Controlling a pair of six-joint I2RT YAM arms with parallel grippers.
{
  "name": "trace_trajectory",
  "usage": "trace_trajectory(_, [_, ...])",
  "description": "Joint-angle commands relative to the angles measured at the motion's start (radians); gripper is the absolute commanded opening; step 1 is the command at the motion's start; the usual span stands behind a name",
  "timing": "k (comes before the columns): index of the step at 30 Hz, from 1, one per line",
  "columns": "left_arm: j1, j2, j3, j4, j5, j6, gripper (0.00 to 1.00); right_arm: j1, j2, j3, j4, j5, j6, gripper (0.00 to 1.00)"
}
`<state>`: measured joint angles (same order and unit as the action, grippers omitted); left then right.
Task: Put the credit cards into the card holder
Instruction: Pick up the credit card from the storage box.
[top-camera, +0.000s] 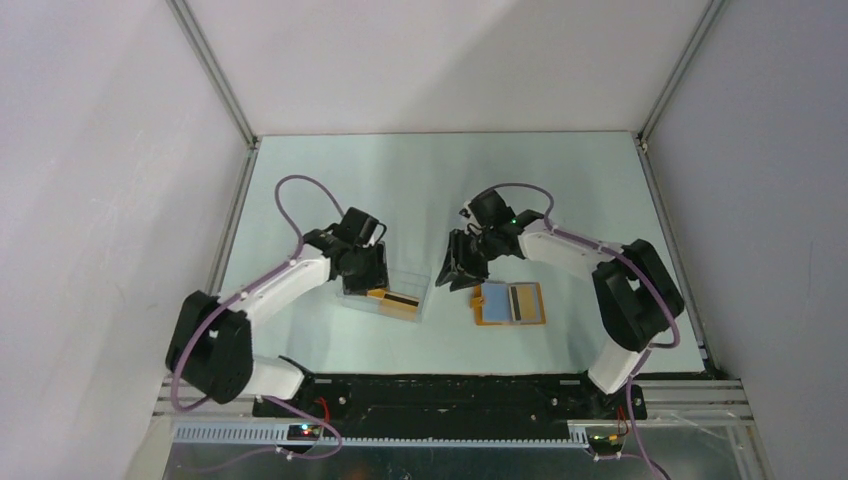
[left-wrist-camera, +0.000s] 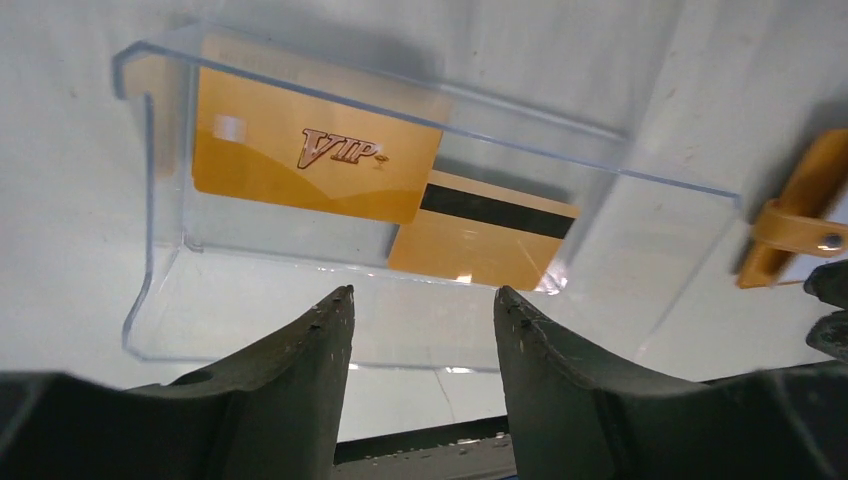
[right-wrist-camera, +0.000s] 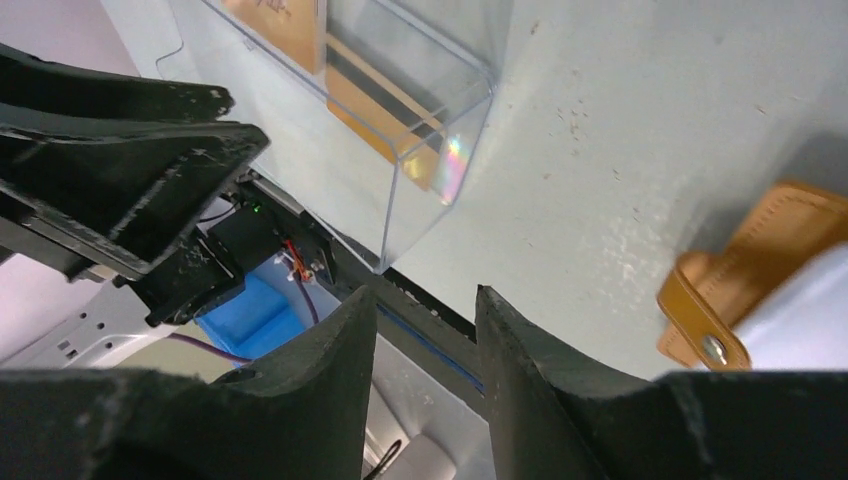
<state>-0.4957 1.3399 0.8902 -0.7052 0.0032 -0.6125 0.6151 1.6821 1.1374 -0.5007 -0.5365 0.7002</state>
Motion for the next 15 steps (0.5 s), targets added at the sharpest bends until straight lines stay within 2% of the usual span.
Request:
trace_trajectory(1, [0.005,0.086,0.031,0.01,0.036,0.064,0.59,0.02,0.078,0.057,0.095,-0.061,0.068,0.45])
trace_trajectory(10, [0.005,0.223,0.035,0.03,0.074,0.094,0.57,0.026,0.189,0.074,0.219,-0.139,0.139,0.42])
trace_trajectory(15, [0.005,0.27,0.018,0.058,0.098,0.096,0.57,0.028,0.217,0.087,0.219,-0.145,0.137,0.41])
